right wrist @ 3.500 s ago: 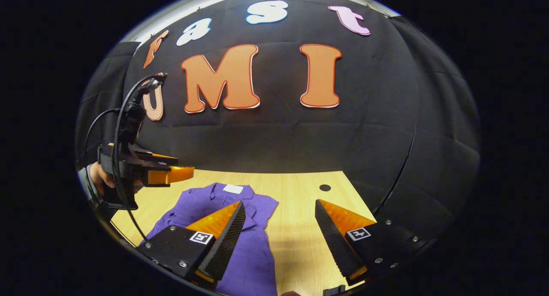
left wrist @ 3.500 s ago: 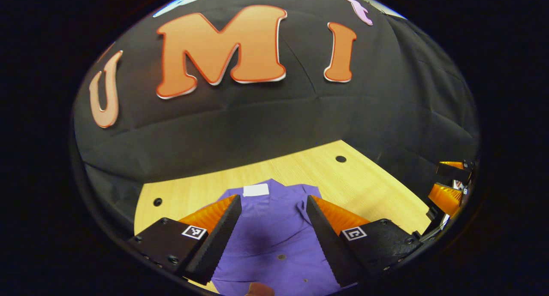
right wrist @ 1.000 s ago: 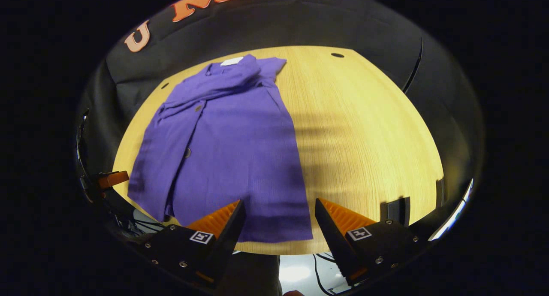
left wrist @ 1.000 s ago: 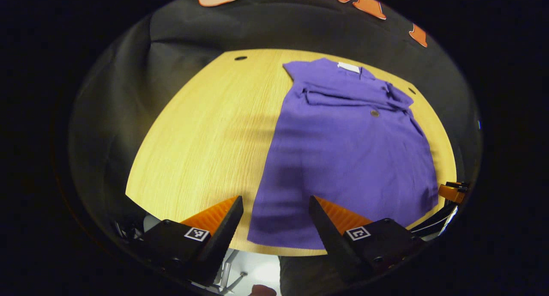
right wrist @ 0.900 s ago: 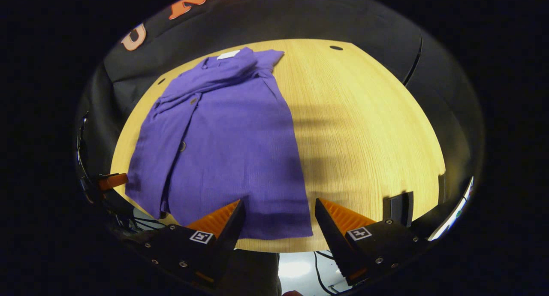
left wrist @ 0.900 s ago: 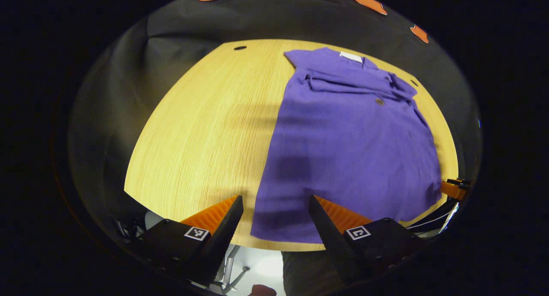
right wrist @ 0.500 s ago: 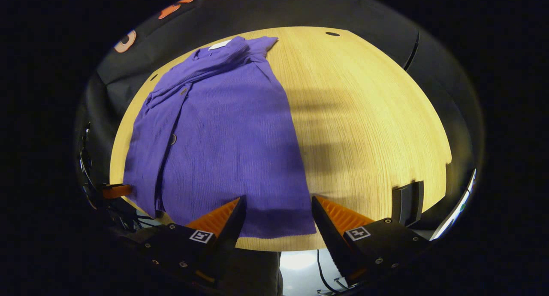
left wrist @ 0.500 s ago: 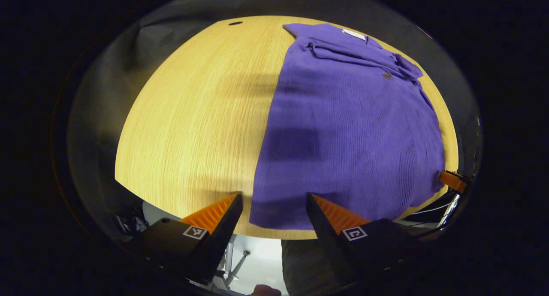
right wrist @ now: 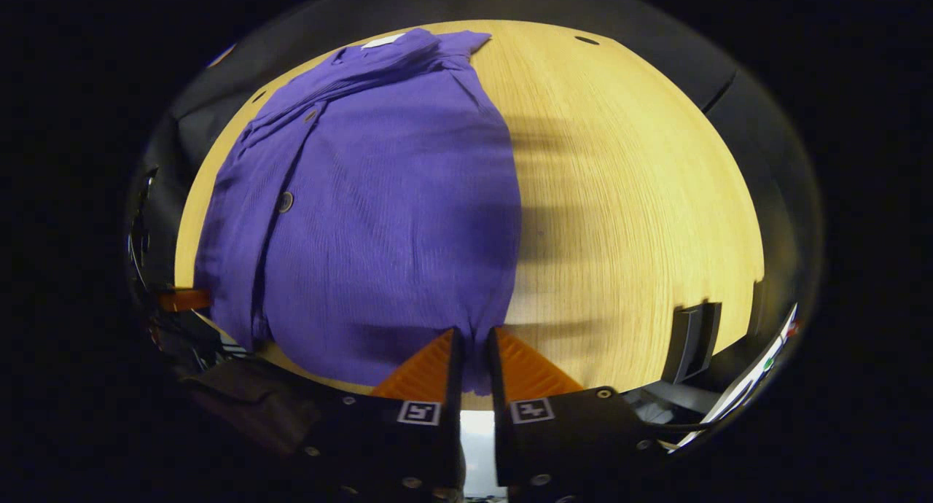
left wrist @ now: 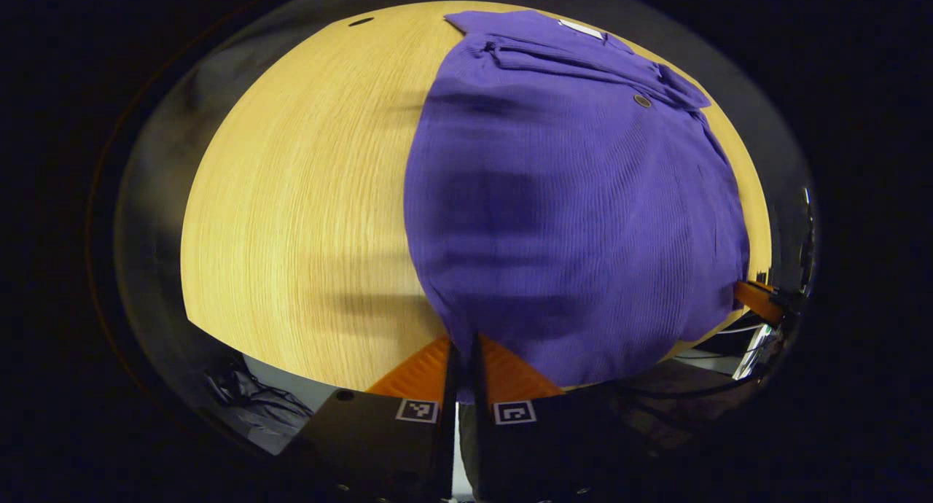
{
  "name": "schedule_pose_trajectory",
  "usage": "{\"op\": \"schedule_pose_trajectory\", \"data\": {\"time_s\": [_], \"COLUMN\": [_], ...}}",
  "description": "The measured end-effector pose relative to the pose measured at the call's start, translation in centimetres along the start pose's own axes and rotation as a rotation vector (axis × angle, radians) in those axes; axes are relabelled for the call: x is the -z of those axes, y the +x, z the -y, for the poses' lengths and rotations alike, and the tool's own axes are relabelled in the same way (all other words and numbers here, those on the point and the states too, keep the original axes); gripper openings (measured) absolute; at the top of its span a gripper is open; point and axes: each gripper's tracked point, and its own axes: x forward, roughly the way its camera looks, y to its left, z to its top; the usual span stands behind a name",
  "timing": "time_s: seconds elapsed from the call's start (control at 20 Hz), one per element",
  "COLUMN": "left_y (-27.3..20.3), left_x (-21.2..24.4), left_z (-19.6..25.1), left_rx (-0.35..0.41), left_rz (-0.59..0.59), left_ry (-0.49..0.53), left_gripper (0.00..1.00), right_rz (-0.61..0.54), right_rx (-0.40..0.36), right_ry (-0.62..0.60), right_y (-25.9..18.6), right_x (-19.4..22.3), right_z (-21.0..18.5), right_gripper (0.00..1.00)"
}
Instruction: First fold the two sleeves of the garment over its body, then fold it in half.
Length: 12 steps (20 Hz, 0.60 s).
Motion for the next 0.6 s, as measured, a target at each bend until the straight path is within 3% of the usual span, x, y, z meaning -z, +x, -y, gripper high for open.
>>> {"op": "schedule_pose_trajectory", "data": {"time_s": [0.1,0.2,0.35,0.6], "left_y": [0.5,0.6,-0.6,-4.4], "left_x": [-1.5,-1.8,-2.9,-5.9], "left_z": [0.8,0.5,1.4,2.6], "left_rx": [0.016,0.048,0.077,0.162], "left_rz": [-0.008,-0.019,-0.007,0.059], "left_ry": [0.011,0.001,-0.019,-0.03], "left_gripper": [0.11,0.1,0.09,0.09], "right_rz": [-0.046,-0.089,-0.035,0.052], "right_rx": [-0.082,-0.154,-0.143,-0.243], "right_ry": [0.086,0.145,0.126,0.185], "right_y": [-0.2,-0.3,-1.7,-4.9], "right_x": [0.3,0.9,-0.4,-4.0], "right_z": [-1.3,-2.8,-3.0,-5.6], "right_gripper": [0.08,0.04,0.04,0.03]}}
